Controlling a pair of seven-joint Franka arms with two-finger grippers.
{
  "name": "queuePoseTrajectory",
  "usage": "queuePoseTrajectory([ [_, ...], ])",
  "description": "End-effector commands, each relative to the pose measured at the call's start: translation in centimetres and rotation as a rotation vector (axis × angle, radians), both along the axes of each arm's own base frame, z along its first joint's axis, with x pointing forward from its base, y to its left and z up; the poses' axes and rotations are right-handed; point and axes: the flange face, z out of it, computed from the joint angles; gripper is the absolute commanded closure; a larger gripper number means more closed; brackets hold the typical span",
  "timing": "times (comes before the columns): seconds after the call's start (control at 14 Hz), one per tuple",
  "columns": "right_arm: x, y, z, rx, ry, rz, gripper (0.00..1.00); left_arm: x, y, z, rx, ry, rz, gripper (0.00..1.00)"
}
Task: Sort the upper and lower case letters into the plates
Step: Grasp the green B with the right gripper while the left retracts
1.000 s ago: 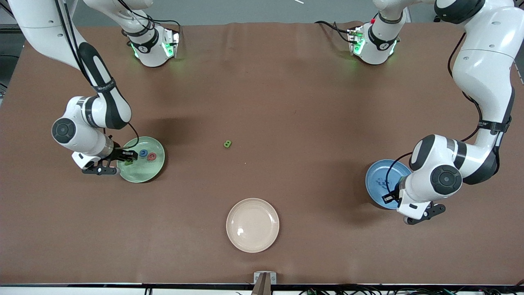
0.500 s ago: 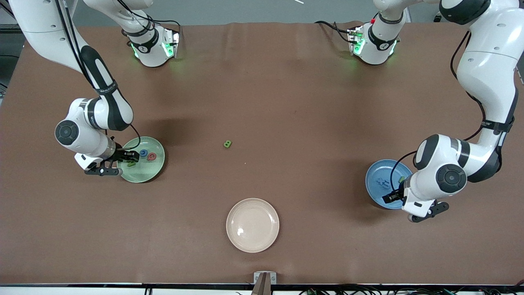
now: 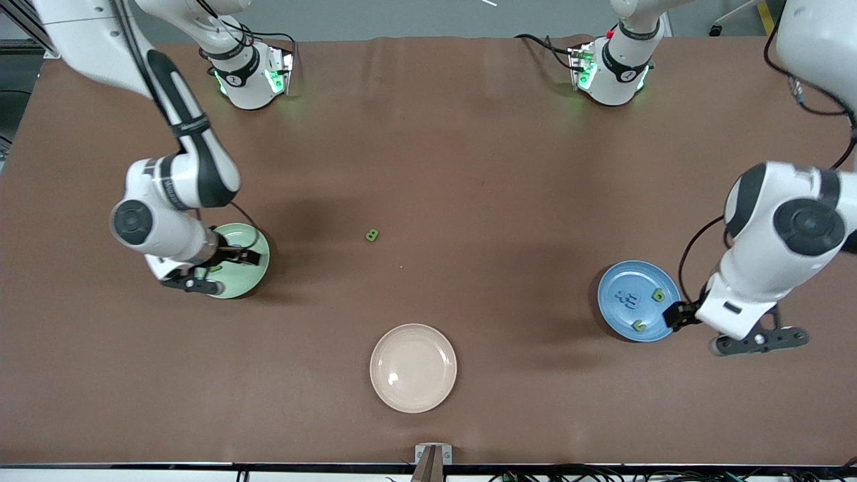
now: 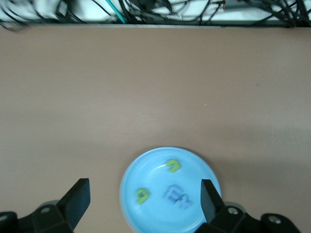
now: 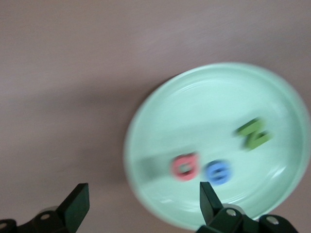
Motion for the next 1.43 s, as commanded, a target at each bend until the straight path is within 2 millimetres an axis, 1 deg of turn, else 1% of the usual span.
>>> queuePoseTrajectory([
  [0.0, -1.4, 5.8, 0.2, -0.005, -0.027, -0.082, 0.0, -2.7, -0.1, 5.1, 0.074, 0.051, -0.043, 0.0],
  [0.14, -2.5, 11.2, 0.2, 0.005, -0.078, -0.141, 0.0, -4.0, -0.4, 8.2, -0.005, 0.094, -0.04, 0.0],
  [0.21, -2.5, 13.3, 0.0, 0.013, -0.094, -0.166, 0.0, -4.5, -0.2, 9.6, -0.052, 0.116, -0.032, 0.0],
  [0.29, -2.4, 15.2, -0.4, 0.017, -0.098, -0.196, 0.0, -5.0, 0.8, 10.5, -0.1, 0.144, 0.0, 0.0],
  [0.36, -2.1, 17.0, -0.9, 0.02, -0.101, -0.225, 0.0, -5.6, 1.7, 10.8, -0.128, 0.184, 0.026, 0.0],
  [0.5, -2.3, 20.0, -2.3, 0.014, -0.098, -0.265, 0.0, -7.2, 2.0, 13.0, -0.105, 0.205, 0.01, 0.0],
  [0.64, -2.9, 21.8, -3.0, 0.016, -0.112, -0.301, 0.0, -8.5, 1.7, 15.0, -0.083, 0.2, -0.013, 0.0],
  [0.79, -4.2, 22.9, -3.8, 0.013, -0.109, -0.308, 0.0, -9.8, 1.2, 16.9, -0.111, 0.192, -0.012, 0.0],
  [0.86, -4.7, 23.3, -4.0, 0.009, -0.103, -0.324, 0.0, -10.4, 1.0, 17.5, -0.105, 0.197, -0.027, 0.0],
  [0.93, -5.1, 23.8, -4.1, 0.007, -0.102, -0.331, 0.0, -10.8, 1.4, 18.0, -0.091, 0.197, -0.036, 0.0],
  [1.07, -6.3, 24.8, -4.6, -0.001, -0.094, -0.336, 0.0, -11.0, 1.8, 18.1, -0.083, 0.207, -0.07, 0.0],
  [1.14, -6.9, 25.1, -5.0, -0.003, -0.092, -0.326, 0.0, -11.7, 2.2, 17.9, -0.106, 0.225, -0.076, 0.0],
  [1.21, -7.4, 25.1, -5.5, -0.004, -0.096, -0.32, 0.01, -12.9, 3.1, 17.8, -0.155, 0.236, -0.056, 0.0],
  [1.29, -7.9, 24.9, -6.0, 0.002, -0.101, -0.319, 0.06, -13.8, 4.0, 17.6, -0.216, 0.236, -0.03, 0.0],
  [1.36, -8.5, 24.9, -6.5, 0.003, -0.102, -0.313, 0.1, -14.4, 4.1, 17.6, -0.223, 0.233, -0.028, 0.0],
])
